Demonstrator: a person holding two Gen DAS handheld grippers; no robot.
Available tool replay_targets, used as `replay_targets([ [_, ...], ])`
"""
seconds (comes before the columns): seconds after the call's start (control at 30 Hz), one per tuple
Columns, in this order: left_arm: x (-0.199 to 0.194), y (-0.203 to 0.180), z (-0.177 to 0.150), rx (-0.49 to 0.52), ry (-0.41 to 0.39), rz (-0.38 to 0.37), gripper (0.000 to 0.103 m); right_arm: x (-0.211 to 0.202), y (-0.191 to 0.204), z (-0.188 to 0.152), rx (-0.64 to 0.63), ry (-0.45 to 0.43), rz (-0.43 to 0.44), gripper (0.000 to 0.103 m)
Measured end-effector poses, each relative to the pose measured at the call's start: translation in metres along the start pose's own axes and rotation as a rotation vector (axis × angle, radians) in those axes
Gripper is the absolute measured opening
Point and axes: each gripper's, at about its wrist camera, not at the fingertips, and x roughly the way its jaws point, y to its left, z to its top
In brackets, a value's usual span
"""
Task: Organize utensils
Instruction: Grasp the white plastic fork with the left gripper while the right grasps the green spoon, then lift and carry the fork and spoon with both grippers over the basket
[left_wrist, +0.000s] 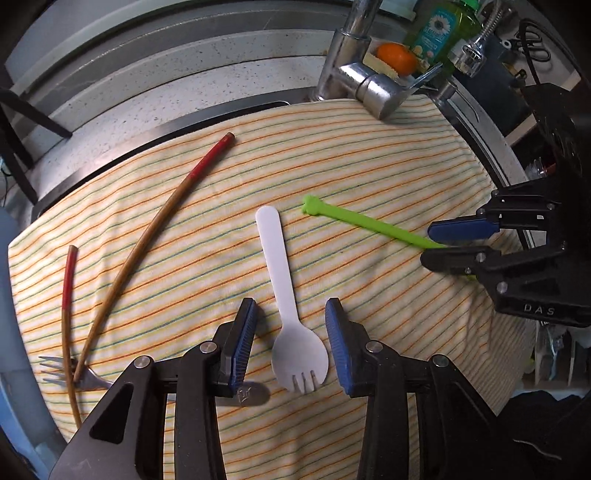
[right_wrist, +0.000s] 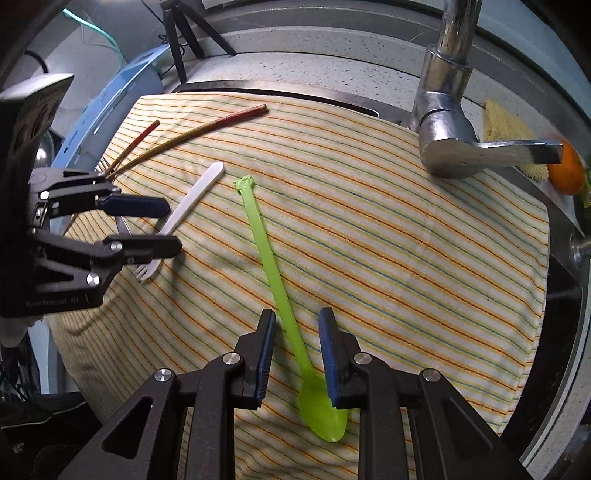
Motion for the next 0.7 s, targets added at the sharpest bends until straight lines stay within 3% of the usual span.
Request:
replay_targets([
  [0.17,0.002,-0.003,0.003,0.01,-0.02,0.002,0.029,0.0,-0.019,-0.002,0.176,-0.036,0.051,0.007],
  [0.23,0.004,-0.006,0.003,0.021,-0.028,0.013,0.018,0.0,-0.023,-0.005,0.22,-0.052,0.075,0.007],
  [0.33,0.004,-0.005,0.004,0.005,-0.039,0.004,0.01,0.0,-0.024,-0.009,0.244,-0.077,0.083,0.007],
  [0.7,-0.008,0.002,-0.014,-0.085,-0.117,-0.062,0.009,-0.006,-0.018,-0.017,0.339,-0.132,0.151,0.006],
])
